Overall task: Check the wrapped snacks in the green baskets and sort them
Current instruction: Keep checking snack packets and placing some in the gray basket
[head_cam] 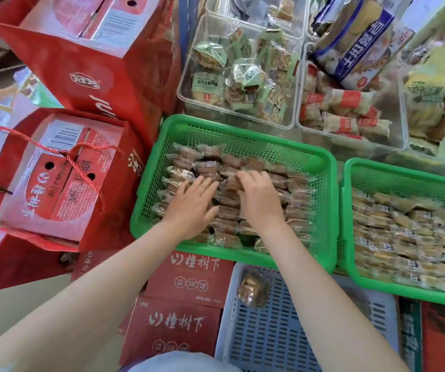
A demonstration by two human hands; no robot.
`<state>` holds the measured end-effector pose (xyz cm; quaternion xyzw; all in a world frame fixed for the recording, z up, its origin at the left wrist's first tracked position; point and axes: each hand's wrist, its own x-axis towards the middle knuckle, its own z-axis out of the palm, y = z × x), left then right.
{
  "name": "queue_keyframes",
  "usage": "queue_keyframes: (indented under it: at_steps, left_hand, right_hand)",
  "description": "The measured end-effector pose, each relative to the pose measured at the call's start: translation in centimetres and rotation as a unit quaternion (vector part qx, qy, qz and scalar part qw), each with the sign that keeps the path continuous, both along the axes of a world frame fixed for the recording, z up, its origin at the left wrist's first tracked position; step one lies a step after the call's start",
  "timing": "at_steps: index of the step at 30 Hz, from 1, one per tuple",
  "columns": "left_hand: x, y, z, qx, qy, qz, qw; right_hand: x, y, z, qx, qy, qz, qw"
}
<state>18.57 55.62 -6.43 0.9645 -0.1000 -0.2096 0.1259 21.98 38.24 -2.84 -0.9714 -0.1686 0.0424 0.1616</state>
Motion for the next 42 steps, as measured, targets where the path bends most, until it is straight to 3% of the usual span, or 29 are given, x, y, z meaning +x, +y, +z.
queue_keyframes:
  at_steps: [6, 10, 14, 20, 27, 33, 38, 42]
  left_hand:
    - [-0.9, 1.5, -1.0, 0.023, -0.037, 0.001, 0.999]
    - [-0.1, 0.7, -0.2, 0.017, -0.064, 0.003, 0.998]
    - [1.6, -0.4, -0.3, 0.045, -0.052, -0.022, 0.997]
    - [1.6, -0.5, -2.0, 0.091, -0.021, -0.058, 0.994]
    - [1.6, -0.4, -2.1, 0.087, -0.021, -0.051, 0.995]
    - [1.7, -0.5, -1.9, 0.087, -0.01, -0.05, 0.995]
    - [2.0, -0.5, -1.3, 0.086, 0.006, -0.053, 0.995]
    - [2.1, -0.5, 0.2, 0.005, 0.042, 0.001, 0.999]
  right_hand:
    - [0.1, 1.6, -2.8, -0.01, -0.035, 0.011, 0.999]
    - [0.4, 1.5, -3.5, -0.083, -0.044, 0.015, 0.995]
    - [2.4, 1.7, -2.4, -0.007, -0.056, -0.023, 0.998]
    - [5.2, 1.3, -3.1, -0.04, 0.068, -0.037, 0.996]
    - [5.3, 2.0, -2.7, -0.084, 0.049, -0.031, 0.995]
    - [4.9, 1.6, -2.3, -0.007, 0.08, -0.056, 0.995]
    - [5.2, 0.8, 0.2, 0.103, 0.171, -0.051, 0.978]
    - [3.6, -0.6, 2.7, 0.192, 0.045, -0.085, 0.977]
